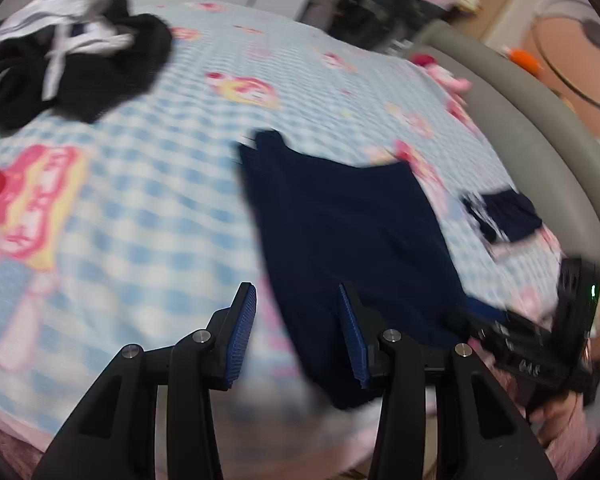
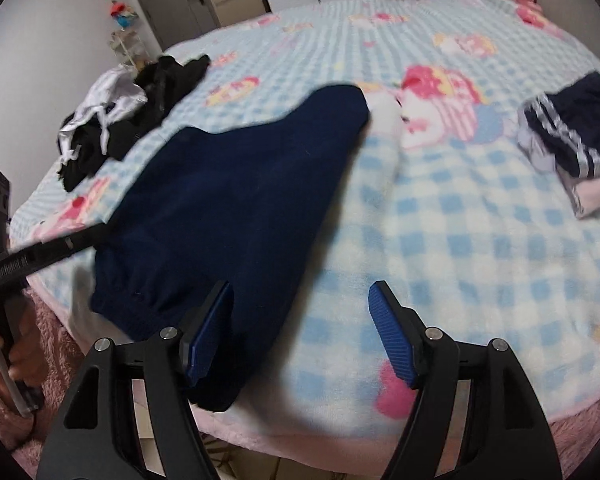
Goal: Fold clothes
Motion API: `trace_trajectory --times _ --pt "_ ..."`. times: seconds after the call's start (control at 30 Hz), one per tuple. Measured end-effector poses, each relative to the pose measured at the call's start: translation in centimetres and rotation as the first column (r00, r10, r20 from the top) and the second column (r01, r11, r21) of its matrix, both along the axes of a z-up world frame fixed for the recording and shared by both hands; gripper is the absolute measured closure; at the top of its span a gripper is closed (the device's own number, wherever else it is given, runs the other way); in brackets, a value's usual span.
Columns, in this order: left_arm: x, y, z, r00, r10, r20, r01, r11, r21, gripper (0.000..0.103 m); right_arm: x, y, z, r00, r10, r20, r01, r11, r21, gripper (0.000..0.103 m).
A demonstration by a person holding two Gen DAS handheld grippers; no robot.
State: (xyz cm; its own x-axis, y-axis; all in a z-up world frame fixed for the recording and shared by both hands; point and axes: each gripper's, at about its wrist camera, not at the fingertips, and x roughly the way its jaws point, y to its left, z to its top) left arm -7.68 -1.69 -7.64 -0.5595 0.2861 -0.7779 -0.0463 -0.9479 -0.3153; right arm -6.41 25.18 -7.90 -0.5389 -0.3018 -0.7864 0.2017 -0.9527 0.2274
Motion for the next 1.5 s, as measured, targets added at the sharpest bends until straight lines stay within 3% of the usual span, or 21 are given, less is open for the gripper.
trace_trajectory --times 0.13,0.3,0.4,0.57,0.7,0.8,0.93,1.07,1.17,1.27,1.37,1.5 --pt "0.3 0.7 0.0 1.000 -0.015 0.012 0.015 1.000 -0.016 0.057 0.5 -0.4 -0.7 0.999 0.002 0.035 -0.004 0.999 0.052 0.031" --pt "0.8 1.1 0.5 1.000 -0.026 -0.003 0.026 0.999 -0.025 0.058 0.9 1.4 -0.8 0.998 -0.049 0.047 0.049 0.999 0.018 0.029" --pt "1.5 0.9 1.3 0.998 -0.038 -0.040 0.040 0.999 0.034 0.059 1.1 2.2 -0.6 0.996 -0.074 0.041 0.074 0.997 0.007 0.028" --pt "2.2 -0.3 0.4 1.000 -0.016 -0.010 0.018 0.990 0.143 0.067 2.0 2.0 0.4 0.997 -0.075 -0.002 0.075 0.997 -0.019 0.028" --pt "2.6 -0.7 -0.5 0.995 -0.097 0.023 0.086 0.950 0.301 0.067 2.7 1.2 1.1 0.999 -0.032 -0.034 0.029 0.997 -0.071 0.028" --pt "2.6 -0.6 -1.5 0.992 -0.109 0.056 0.084 0.938 0.338 0.067 3.2 -0.2 0.9 0.999 0.005 -0.036 -0.008 0.998 -0.056 0.028" --pt "2.4 0.4 -1.7 0.989 -0.140 0.053 0.113 0.931 0.348 0.078 2.9 -1.4 -0.4 1.000 0.015 -0.004 -0.015 0.999 0.042 0.029" --pt "2.2 2.2 -1.5 0.984 -0.174 0.047 0.155 0.950 0.270 0.080 2.9 -1.1 -0.9 1.000 -0.019 -0.001 0.019 0.992 0.125 0.042" --pt "2.2 3.0 -1.9 0.980 -0.186 0.064 0.164 0.952 0.257 0.080 2.9 0.0 -1.0 0.997 -0.082 -0.004 0.082 0.977 0.195 0.044" --pt "2.4 2.9 -2.1 0.977 -0.204 0.070 0.177 0.944 0.278 0.080 2.6 1.3 -1.0 0.994 -0.102 0.030 0.098 0.991 0.096 0.044" --pt "2.7 2.1 -1.2 0.974 -0.221 0.043 0.197 0.928 0.317 0.081 2.9 1.6 0.3 0.996 -0.083 -0.030 0.084 0.996 0.024 0.042" --pt "2.5 0.9 -0.1 0.978 -0.207 0.005 0.187 0.893 0.410 0.082 2.7 0.6 1.3 0.996 -0.036 -0.082 0.033 0.999 -0.028 0.032"
